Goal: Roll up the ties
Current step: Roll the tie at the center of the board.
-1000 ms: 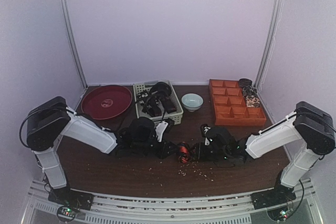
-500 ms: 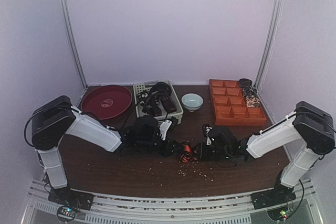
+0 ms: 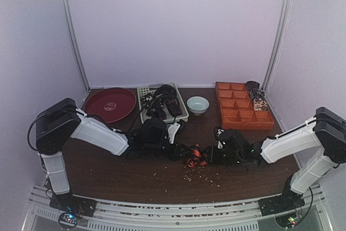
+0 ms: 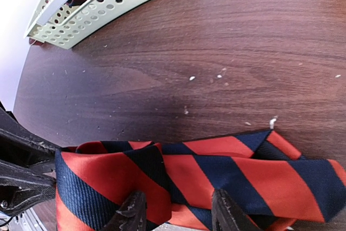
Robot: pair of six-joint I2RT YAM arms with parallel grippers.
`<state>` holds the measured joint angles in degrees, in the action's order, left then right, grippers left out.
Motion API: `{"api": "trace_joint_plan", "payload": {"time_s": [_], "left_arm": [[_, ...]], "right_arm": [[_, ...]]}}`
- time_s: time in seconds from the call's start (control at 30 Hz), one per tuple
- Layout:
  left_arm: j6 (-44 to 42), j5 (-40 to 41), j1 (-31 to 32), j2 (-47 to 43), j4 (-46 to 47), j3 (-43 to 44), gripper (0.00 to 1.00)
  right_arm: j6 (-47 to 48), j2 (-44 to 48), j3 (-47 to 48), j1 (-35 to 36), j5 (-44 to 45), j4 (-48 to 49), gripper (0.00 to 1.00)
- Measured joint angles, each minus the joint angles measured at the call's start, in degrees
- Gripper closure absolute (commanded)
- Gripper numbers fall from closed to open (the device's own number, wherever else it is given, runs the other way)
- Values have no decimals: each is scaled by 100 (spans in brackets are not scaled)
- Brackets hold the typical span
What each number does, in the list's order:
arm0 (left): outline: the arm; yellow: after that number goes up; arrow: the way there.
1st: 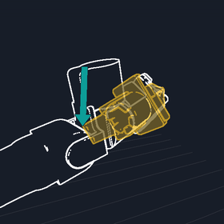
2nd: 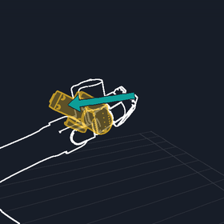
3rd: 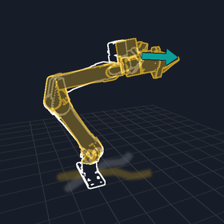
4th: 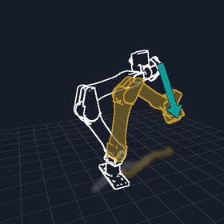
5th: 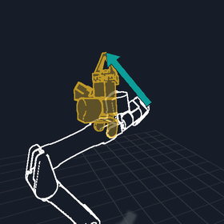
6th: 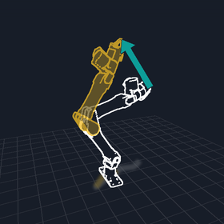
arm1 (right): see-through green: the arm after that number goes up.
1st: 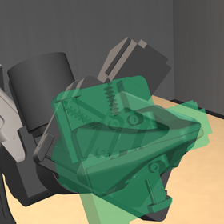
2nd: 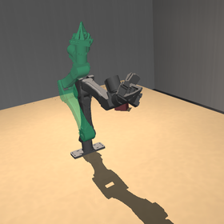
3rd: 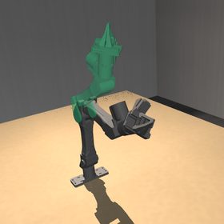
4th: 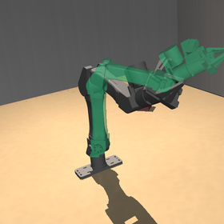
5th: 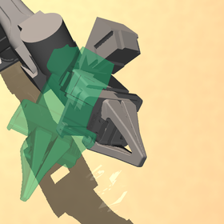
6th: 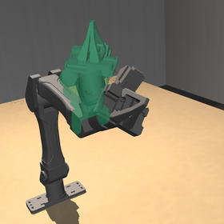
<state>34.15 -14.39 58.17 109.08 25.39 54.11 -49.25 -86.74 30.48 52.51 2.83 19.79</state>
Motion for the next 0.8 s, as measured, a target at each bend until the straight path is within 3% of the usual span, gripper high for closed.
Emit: {"api": "trace_joint_plan", "payload": {"time_s": [0.2,0.5,0.8], "left_arm": [[0,0,13,79,-17,68,78],[-2,7,44,146,-28,153,78],[4,70,55,162,-114,173,78]], "right_arm": [[-68,273,-4,-17,293,-382,54],[-151,1049,-140,-20,190,-286,40],[-160,63,271,136,-98,-52,45]]}}
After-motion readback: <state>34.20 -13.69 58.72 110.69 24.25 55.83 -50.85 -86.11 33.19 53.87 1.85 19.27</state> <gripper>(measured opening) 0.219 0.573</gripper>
